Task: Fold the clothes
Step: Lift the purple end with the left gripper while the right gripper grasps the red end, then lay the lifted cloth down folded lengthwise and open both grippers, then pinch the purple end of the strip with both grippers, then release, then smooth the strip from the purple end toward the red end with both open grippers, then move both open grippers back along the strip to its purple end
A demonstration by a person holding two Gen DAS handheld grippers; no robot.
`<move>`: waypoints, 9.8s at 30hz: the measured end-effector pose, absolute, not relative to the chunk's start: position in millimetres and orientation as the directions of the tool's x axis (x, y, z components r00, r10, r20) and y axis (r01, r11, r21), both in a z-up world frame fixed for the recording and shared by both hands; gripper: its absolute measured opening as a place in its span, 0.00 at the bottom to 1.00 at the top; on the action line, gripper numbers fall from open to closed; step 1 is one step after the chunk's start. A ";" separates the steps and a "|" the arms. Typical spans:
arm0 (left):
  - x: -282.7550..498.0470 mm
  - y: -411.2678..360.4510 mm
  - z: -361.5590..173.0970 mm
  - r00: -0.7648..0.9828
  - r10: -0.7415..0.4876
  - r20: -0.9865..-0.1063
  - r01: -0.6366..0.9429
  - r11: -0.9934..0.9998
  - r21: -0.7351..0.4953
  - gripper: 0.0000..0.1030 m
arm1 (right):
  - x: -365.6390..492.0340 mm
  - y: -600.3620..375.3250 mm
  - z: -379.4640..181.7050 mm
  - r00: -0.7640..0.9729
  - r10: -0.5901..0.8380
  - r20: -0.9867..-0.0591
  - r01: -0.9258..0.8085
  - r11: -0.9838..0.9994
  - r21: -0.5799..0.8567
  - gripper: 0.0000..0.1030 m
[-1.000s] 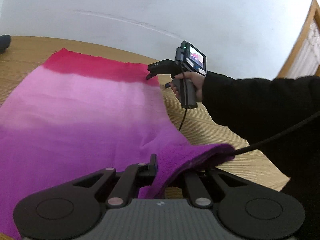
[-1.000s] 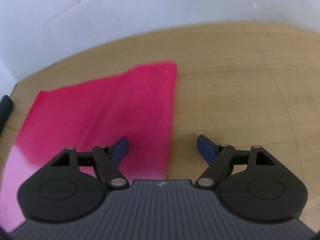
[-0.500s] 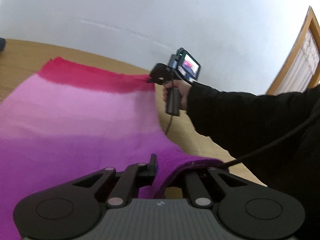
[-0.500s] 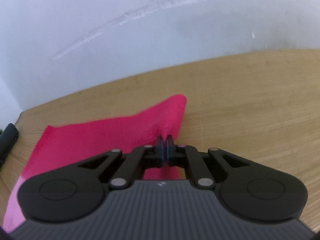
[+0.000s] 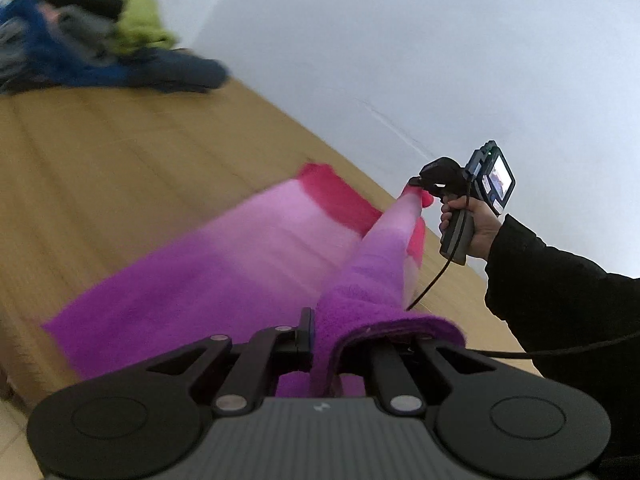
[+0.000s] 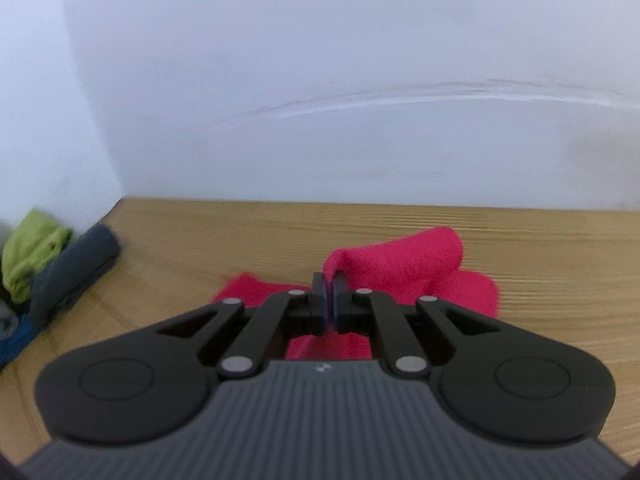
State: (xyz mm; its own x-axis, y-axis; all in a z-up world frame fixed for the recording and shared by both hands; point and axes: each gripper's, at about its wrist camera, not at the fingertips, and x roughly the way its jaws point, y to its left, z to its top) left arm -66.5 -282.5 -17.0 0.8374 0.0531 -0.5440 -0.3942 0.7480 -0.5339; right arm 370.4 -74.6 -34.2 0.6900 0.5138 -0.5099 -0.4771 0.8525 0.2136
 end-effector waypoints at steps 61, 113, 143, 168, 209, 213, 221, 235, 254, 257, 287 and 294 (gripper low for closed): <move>-55.7 -169.0 -64.3 0.677 -0.164 -0.718 -0.191 0.902 -0.386 0.49 | -43.4 -153.2 -90.3 0.416 0.432 -0.800 -0.299 0.896 0.328 0.47; 34.0 -188.8 -5.5 0.711 -0.115 -0.694 0.004 0.987 -0.159 0.27 | -31.3 -172.0 -71.4 0.605 0.356 -0.712 -0.146 0.929 0.340 0.37; 150.6 -221.7 -41.1 0.590 -0.296 -0.751 0.215 0.954 -0.207 0.42 | 94.6 -106.9 -72.3 0.643 0.422 -0.639 -0.405 0.896 0.184 0.36; 47.3 -183.1 -54.3 0.495 -0.242 -0.834 0.345 0.936 -0.068 0.43 | 41.9 -107.3 -83.5 0.466 0.437 -0.770 -0.637 0.769 0.051 0.36; 373.3 -123.4 -52.9 0.670 -0.004 -0.742 -0.023 0.999 -0.026 0.56 | 379.6 -116.8 -104.6 0.739 0.241 -0.629 -0.321 0.947 -0.013 0.63; 373.5 -126.4 -30.2 0.710 -0.055 -0.702 0.009 0.998 -0.069 0.49 | 376.7 -131.7 -86.0 0.776 0.251 -0.578 -0.286 0.958 0.033 0.62; 382.5 -160.9 -49.4 0.710 -0.027 -0.703 0.103 0.993 0.065 0.78 | 384.7 -97.1 -108.7 0.699 0.365 -0.615 -0.445 0.895 0.025 0.62; 332.2 -174.7 20.9 0.642 0.133 -0.755 -0.097 0.991 0.092 0.81 | 304.0 -154.2 -39.5 0.774 0.294 -0.561 -0.253 0.955 0.153 0.79; 172.7 -193.4 50.7 0.639 0.007 -0.769 -0.033 0.999 -0.018 0.82 | 111.6 -134.4 5.7 0.765 0.247 -0.595 -0.254 0.964 0.074 0.79; 153.4 -199.6 46.9 0.628 0.003 -0.779 -0.019 1.000 -0.012 0.82 | 84.8 -141.0 3.3 0.764 0.237 -0.600 -0.227 0.969 0.094 0.79; -74.4 -198.0 -37.3 0.449 0.089 -0.889 -0.060 0.996 0.069 0.82 | -83.7 -163.5 -75.7 0.568 0.341 -0.749 -0.259 0.938 0.231 0.79; -74.3 -198.4 -42.2 0.449 0.054 -0.892 -0.030 0.999 0.045 0.83 | -83.4 -150.2 -79.3 0.564 0.312 -0.765 -0.240 0.948 0.209 0.79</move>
